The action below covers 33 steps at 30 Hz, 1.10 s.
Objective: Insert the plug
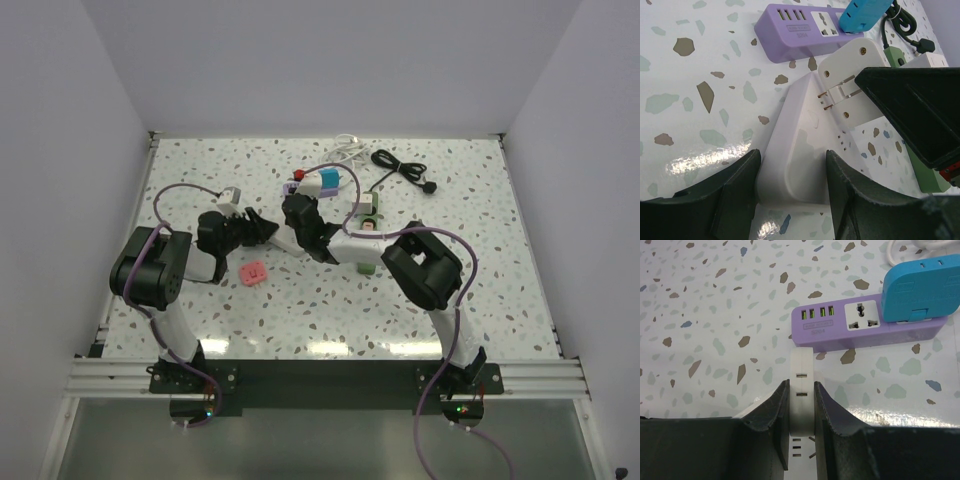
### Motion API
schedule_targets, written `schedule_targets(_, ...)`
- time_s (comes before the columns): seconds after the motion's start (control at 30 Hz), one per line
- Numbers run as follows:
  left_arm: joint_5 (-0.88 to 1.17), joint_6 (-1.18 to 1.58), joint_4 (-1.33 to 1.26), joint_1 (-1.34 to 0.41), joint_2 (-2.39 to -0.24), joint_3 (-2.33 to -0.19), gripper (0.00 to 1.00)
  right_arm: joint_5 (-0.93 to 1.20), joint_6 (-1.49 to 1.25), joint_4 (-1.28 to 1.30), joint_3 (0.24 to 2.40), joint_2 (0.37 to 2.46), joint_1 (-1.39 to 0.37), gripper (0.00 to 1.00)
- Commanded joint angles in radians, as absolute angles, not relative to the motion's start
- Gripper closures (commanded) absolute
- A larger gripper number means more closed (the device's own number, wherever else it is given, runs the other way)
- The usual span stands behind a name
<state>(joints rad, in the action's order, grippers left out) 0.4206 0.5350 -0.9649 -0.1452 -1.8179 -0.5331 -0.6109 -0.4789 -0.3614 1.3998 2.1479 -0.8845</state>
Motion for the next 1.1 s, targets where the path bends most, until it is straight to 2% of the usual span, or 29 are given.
schedule_targets(0.0, 0.462, 0.454, -0.950, -0.160, -1.839, -0.563, 0.57, -0.362, -0.537, -0.107, 1.353, 2.281, -0.963, 1.00)
schedule_targets(1.07, 0.471, 0.454, -0.948, -0.160, -1.836, -0.561, 0.60, -0.270, -0.609, -0.192, 1.292, 2.253, -0.969, 1.00)
